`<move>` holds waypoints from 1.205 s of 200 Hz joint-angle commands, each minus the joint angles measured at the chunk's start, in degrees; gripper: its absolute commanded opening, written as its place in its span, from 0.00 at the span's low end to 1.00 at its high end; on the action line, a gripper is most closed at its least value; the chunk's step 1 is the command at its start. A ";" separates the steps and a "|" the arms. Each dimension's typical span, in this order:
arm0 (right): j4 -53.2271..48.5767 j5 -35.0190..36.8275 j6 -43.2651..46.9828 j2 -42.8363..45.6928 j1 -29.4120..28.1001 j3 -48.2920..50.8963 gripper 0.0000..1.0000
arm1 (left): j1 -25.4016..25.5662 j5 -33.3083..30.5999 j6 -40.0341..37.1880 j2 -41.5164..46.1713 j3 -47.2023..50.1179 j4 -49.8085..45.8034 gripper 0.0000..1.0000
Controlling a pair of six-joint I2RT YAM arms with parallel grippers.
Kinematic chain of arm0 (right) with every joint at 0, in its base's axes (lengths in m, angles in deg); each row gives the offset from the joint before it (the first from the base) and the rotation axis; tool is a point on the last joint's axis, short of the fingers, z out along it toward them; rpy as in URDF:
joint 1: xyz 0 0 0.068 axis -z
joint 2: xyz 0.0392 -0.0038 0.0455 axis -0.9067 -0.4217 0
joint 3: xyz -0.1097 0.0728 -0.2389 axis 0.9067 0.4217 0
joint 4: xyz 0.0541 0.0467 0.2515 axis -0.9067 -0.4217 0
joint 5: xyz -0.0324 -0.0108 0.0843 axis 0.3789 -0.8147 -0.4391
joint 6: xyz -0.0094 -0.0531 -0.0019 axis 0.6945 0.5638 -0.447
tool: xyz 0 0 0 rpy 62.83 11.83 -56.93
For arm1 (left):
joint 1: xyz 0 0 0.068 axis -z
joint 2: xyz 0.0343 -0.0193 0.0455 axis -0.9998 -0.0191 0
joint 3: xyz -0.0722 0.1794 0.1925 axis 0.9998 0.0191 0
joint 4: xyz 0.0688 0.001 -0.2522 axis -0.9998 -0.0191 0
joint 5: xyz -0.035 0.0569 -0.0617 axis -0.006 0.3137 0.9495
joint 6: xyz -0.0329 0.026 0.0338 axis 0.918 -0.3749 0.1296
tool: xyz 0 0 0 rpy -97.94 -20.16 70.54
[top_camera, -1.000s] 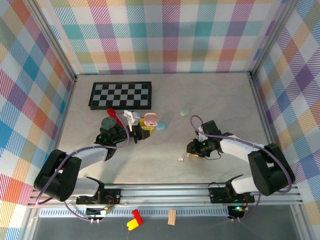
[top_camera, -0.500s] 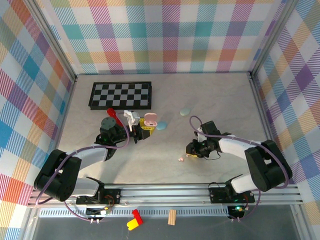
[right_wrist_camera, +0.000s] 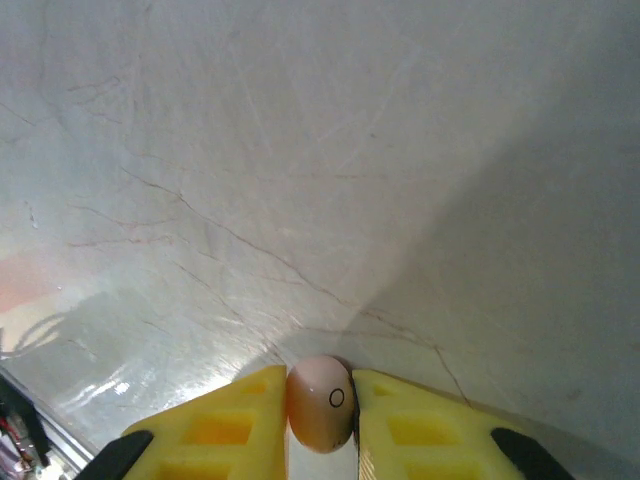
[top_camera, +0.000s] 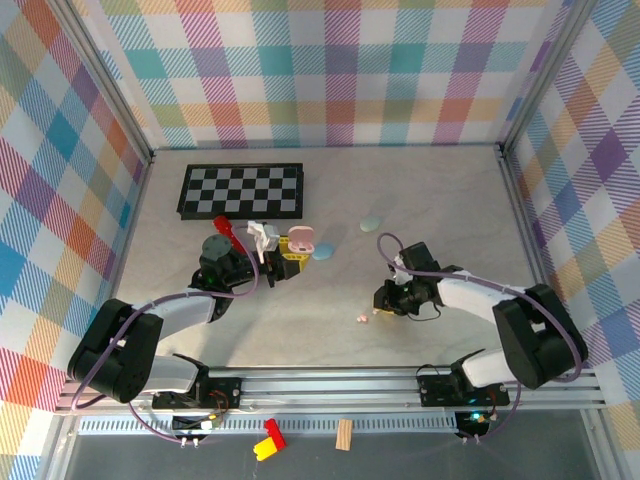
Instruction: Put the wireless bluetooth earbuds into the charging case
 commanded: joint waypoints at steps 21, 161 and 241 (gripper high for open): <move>-9.74 8.01 4.66 7.26 -3.02 -6.26 0.20 | -0.52 1.90 -1.55 -0.83 0.17 2.51 0.35; -1.86 2.48 26.65 12.69 -17.74 -24.31 0.22 | 4.15 8.51 -9.34 0.94 -2.36 -5.28 0.35; 2.68 0.74 29.67 5.78 -19.43 -27.88 0.22 | 4.23 10.53 -10.99 2.55 -2.36 -6.68 0.35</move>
